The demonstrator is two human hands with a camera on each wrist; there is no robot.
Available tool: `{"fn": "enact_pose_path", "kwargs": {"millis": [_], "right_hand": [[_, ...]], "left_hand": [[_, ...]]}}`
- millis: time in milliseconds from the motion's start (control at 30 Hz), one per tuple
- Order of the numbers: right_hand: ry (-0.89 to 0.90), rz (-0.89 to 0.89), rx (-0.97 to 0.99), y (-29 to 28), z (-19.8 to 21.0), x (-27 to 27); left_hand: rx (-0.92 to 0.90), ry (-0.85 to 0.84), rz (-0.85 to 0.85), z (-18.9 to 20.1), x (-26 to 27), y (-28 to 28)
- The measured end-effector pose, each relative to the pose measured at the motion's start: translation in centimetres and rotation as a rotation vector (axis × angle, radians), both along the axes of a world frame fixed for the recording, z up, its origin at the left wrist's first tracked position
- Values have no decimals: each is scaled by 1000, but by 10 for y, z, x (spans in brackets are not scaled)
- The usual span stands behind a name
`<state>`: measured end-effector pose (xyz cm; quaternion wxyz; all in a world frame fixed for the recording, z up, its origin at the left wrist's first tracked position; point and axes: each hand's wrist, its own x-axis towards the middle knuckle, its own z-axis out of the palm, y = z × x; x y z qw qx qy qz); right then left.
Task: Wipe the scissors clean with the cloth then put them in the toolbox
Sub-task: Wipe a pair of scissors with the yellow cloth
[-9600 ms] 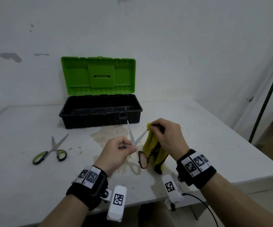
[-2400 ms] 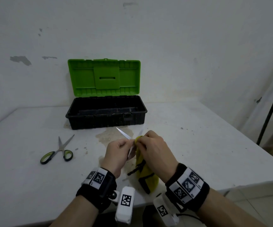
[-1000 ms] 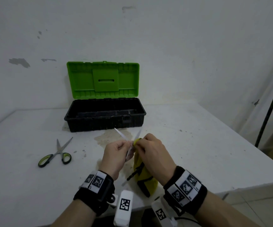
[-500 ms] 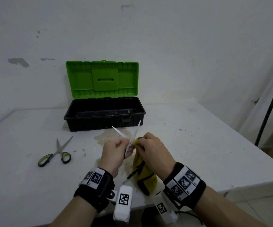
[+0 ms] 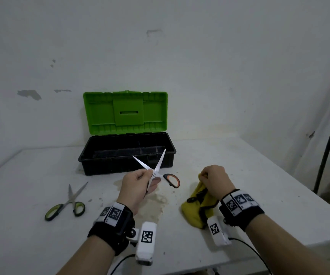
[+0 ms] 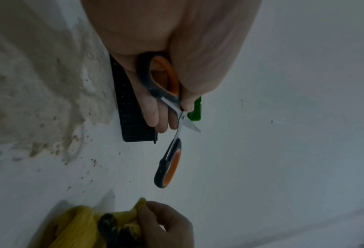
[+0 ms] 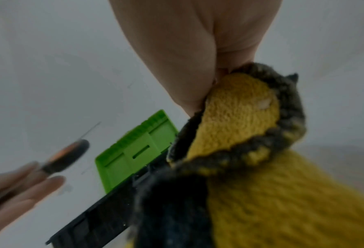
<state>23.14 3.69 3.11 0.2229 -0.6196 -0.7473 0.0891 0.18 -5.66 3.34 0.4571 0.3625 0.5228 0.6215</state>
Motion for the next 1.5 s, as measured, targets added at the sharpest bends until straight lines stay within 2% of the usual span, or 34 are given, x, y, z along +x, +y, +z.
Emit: {"fn": "enact_pose_path", "kwargs": {"millis": [133,233,300,367,400,500,600,733,900,1000,1167,1267,1400,1500], "right_hand": [[-58,62,-181,16,-11,0],[-99,86,-97,5,-7,-6],[100,170,-69,-11,-1,-14],[350,299,-197,-32,6,-24],[402,347,-256,-39,8,-29],[457,413,-294,-47,5,-38],[594,397,-334,-48,7,-40],[710,362,-312,-46,13,-40],[803,322,-288,-45,16,-57],[923,320,-285,-48,17,-72],[1060,331,-283,-57,14,-96],[1037,311,-276,-60,9,-108],[719,199,-32,-53,11,-119],[517,250,117,-54,17,-135]], "left_hand": [[-21,21,-45,-8,9,3],[-34,19,-58,-10,9,5],[-37,23,-63,-10,10,6],[-33,18,-74,-9,12,7],[-29,14,-82,-8,13,7],[-12,3,-103,-6,16,7],[3,10,-76,-8,14,4],[-9,108,-30,-8,-1,-1],[-30,263,-119,-5,-18,-5],[-33,231,-162,-1,-19,-6],[-20,229,-121,-1,-27,-5],[-33,218,-95,-3,-34,-5],[-25,216,-48,4,-48,-3],[7,259,-42,16,-59,3]]}}
